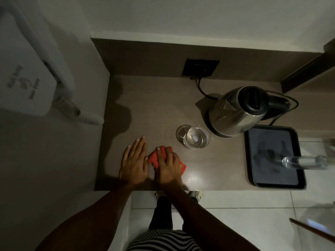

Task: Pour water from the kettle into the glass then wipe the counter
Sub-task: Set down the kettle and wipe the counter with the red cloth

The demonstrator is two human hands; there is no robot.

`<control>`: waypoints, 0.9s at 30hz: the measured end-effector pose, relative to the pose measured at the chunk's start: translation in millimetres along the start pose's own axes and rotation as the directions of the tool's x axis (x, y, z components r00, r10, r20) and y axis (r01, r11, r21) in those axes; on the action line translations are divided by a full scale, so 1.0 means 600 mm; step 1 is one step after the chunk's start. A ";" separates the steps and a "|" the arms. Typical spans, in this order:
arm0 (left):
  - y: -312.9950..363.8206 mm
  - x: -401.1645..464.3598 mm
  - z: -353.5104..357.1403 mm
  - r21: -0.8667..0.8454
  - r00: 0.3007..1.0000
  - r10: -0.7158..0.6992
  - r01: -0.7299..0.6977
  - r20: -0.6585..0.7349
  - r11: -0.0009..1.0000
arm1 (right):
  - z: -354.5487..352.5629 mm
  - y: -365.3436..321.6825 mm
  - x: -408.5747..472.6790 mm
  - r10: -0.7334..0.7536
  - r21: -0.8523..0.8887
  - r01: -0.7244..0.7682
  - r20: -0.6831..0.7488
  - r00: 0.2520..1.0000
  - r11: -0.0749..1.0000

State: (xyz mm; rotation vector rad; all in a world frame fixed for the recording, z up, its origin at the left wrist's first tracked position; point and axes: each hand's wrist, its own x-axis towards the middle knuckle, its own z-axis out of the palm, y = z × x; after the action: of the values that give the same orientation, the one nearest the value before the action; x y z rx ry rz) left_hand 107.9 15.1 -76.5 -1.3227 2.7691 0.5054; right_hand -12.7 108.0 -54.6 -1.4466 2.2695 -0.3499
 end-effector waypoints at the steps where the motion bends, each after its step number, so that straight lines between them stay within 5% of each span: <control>1: -0.001 0.001 0.001 -0.002 1.000 -0.005 0.005 -0.003 1.000 | -0.002 0.026 -0.014 -0.049 -0.025 0.050 0.049 0.998 0.998; 4: -0.003 0.002 0.003 -0.002 1.000 -0.014 0.014 0.009 1.000 | -0.026 0.131 -0.056 -0.036 -0.112 0.045 0.079 0.996 0.993; 11: -0.001 0.004 0.000 -0.012 1.000 -0.015 0.016 0.009 1.000 | -0.125 0.295 -0.023 0.155 -0.240 -0.178 -0.113 0.981 0.954; 20: 0.003 0.004 -0.006 0.005 1.000 -0.020 0.019 0.019 1.000 | -0.077 0.173 -0.024 0.534 0.028 -0.551 -0.292 0.794 0.834; 23: 0.005 0.005 -0.005 0.024 1.000 -0.018 0.017 0.019 1.000 | -0.042 0.087 -0.052 0.509 0.006 -0.514 -0.152 0.847 0.857; 27: 0.003 0.005 -0.003 0.047 1.000 -0.003 0.002 0.004 0.999 | 0.002 -0.008 -0.040 0.244 -0.072 -0.241 0.044 0.969 0.968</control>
State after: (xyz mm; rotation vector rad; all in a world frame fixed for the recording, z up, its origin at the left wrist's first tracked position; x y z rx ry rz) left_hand 104.8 13.2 -75.1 -1.3139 2.7577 0.4391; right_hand 0.4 128.0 -48.4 -1.1748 2.4004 -0.1604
